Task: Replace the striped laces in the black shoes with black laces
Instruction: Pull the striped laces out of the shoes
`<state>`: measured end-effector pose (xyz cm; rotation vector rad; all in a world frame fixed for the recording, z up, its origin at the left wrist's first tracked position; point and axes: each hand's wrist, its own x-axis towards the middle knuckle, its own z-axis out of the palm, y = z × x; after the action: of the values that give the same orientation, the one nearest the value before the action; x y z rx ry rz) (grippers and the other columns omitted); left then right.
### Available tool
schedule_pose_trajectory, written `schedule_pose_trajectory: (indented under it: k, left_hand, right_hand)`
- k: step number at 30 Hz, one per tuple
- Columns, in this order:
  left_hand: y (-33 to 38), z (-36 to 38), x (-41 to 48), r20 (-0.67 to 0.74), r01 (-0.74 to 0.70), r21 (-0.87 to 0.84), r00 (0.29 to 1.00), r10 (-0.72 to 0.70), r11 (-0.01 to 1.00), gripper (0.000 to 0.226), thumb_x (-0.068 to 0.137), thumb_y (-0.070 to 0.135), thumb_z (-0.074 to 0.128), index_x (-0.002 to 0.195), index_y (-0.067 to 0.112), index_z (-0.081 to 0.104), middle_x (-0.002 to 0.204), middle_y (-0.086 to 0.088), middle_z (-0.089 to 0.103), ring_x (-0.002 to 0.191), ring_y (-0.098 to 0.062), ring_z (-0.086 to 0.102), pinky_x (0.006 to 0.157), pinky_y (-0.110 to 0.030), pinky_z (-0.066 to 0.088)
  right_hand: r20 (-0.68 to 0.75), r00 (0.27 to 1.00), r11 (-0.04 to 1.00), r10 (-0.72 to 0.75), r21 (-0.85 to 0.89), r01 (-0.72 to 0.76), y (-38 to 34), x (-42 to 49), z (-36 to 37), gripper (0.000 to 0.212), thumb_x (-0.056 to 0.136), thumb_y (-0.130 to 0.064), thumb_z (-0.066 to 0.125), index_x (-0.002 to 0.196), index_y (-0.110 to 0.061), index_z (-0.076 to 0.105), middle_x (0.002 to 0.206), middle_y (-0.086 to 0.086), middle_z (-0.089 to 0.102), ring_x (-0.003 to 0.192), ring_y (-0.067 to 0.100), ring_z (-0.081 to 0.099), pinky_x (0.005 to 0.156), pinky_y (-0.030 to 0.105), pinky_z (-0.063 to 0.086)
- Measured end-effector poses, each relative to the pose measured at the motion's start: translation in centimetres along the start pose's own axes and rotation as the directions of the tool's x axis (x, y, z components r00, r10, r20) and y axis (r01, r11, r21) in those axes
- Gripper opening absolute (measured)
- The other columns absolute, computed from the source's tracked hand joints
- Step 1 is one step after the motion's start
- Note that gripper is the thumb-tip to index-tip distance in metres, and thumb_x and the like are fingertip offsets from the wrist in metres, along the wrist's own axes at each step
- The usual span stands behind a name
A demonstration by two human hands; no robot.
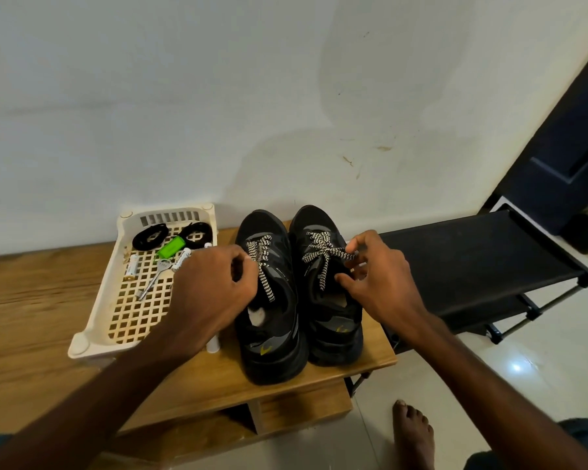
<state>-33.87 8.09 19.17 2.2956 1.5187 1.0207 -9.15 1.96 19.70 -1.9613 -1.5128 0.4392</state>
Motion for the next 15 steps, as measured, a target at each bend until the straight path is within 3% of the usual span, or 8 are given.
schedule_pose_trajectory:
  k: [4, 15]
  left_hand:
    - [0.56, 0.06, 0.52, -0.013, 0.055, 0.041, 0.998, -0.054, 0.998, 0.017, 0.092, 0.034, 0.067, 0.085, 0.021, 0.076, 0.067, 0.014, 0.065, 0.059, 0.002, 0.058, 0.058, -0.022, 0.053]
    - [1.09, 0.3, 1.11, -0.007, 0.066, 0.041, 0.998, -0.066, 0.997, 0.017, 0.09, 0.031, 0.069, 0.081, 0.018, 0.076, 0.063, 0.01, 0.067, 0.054, -0.002, 0.06, 0.06, -0.028, 0.058]
  right_hand:
    - [0.039, 0.999, 0.998, -0.029, -0.048, 0.031, -0.19, 0.24, -0.05, 0.049, 0.085, -0.019, 0.083, 0.117, -0.03, 0.048, 0.099, -0.005, 0.069, 0.079, 0.011, 0.069, 0.076, 0.036, 0.064]
    - [0.053, 0.998, 0.996, -0.026, -0.086, 0.031, -0.78, 0.01, -0.26, 0.049, 0.088, -0.019, 0.081, 0.122, -0.028, 0.047, 0.111, 0.001, 0.069, 0.09, 0.017, 0.07, 0.082, 0.04, 0.063]
